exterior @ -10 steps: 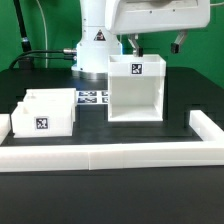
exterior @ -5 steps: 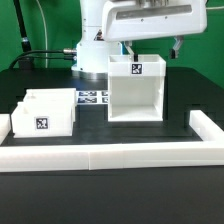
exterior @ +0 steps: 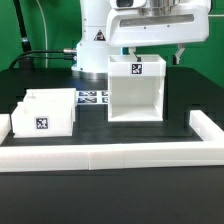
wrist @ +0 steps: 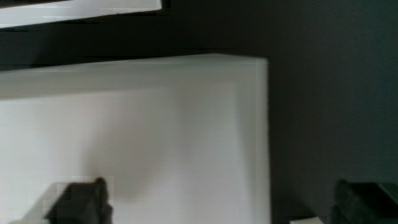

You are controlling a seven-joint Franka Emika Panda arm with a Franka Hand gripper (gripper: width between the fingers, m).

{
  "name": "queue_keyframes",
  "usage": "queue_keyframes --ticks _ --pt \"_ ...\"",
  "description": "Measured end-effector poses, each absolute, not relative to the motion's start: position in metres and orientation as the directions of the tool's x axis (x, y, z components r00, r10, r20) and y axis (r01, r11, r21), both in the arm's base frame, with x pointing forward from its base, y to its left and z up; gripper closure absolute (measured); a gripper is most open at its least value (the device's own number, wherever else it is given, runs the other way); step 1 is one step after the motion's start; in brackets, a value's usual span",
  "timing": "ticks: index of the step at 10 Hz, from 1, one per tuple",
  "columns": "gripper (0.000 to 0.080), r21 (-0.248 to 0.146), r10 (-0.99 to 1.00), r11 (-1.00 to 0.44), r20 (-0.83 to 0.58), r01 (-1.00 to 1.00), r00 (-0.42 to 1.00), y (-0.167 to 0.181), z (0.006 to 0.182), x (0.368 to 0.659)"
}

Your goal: Assemble drawer

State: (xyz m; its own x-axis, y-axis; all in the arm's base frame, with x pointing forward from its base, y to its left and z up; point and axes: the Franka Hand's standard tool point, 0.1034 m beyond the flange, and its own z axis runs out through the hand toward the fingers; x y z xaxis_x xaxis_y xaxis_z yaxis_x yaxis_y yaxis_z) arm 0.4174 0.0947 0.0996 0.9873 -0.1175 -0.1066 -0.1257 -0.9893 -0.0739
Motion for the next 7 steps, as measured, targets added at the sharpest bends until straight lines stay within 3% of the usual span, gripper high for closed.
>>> queue_keyframes --ticks 2,3,4,7 --pt "0.0494 -0.074 -0.118 -0.989 -0.107 -0.126 0.987 0.0945 0.0994 0.4172" --pt "0.0494 -0.074 -0.118 -0.989 -0.107 -0.126 0.987 0.0946 0.0993 0.4172" --pt "0.0718 -0.074 -0.118 -0.989 -0.107 -0.126 0.987 0.0946 0.0993 0.4172" --pt "0.0762 -0.074 -0.118 -0.989 -0.107 -0.126 0.987 0.0945 0.0994 0.4174"
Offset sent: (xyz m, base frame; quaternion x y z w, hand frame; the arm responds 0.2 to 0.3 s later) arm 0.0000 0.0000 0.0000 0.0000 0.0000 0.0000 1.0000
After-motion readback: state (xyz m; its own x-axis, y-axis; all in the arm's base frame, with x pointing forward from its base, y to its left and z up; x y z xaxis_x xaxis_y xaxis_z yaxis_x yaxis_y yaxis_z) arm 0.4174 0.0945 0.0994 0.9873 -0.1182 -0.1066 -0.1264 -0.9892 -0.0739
